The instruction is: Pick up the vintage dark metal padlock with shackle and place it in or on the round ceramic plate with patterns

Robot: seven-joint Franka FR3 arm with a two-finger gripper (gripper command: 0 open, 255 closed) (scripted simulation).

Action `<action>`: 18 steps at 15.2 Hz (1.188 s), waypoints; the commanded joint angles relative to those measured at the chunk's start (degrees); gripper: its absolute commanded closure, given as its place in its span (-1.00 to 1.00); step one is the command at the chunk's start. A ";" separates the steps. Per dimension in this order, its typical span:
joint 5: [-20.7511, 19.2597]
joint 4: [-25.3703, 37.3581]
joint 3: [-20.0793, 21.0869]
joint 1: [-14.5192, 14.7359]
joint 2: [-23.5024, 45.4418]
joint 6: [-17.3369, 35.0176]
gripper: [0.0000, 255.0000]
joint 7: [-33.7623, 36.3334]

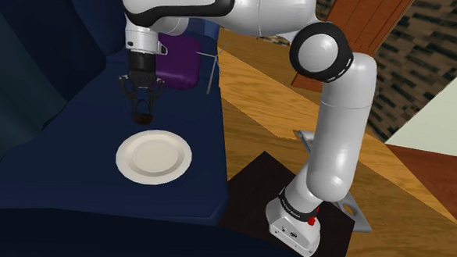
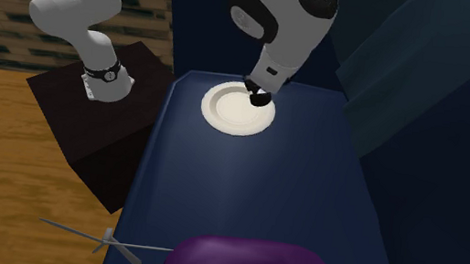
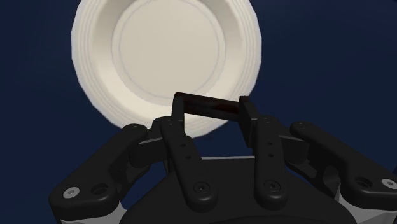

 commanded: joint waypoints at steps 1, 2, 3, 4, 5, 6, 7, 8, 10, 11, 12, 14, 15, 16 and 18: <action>1.26 -7.54 0.45 -0.27 -5.53 2.13 1.00 -0.28; 1.87 -10.66 0.66 -0.32 -7.90 2.97 1.00 -0.40; 2.49 -13.65 0.87 -0.34 -10.22 3.71 1.00 -0.51; 3.13 -16.52 1.08 -0.33 -12.50 4.37 1.00 -0.61; 3.87 -19.62 1.31 -0.28 -15.04 5.01 1.00 -0.71; 3.86 -20.11 1.29 -0.23 -14.83 5.71 1.00 -0.88; 3.85 -20.60 1.29 -0.19 -14.60 6.40 1.00 -1.04; 3.83 -21.07 1.30 -0.16 -14.36 7.09 1.00 -1.21; 3.80 -21.98 1.31 -0.09 -13.84 8.46 1.00 -1.53; 3.79 -22.41 1.31 -0.06 -13.57 9.14 1.00 -1.68; 3.77 -22.83 1.31 -0.02 -13.29 9.83 1.00 -1.84; 3.74 -23.64 1.31 0.05 -12.69 11.19 1.00 -2.15; 3.72 -24.02 1.32 0.09 -12.37 11.86 1.00 -2.30; 3.70 -24.39 1.31 0.13 -12.04 12.54 1.00 -2.45; 3.66 -25.10 1.31 0.20 -11.36 13.89 1.00 -2.74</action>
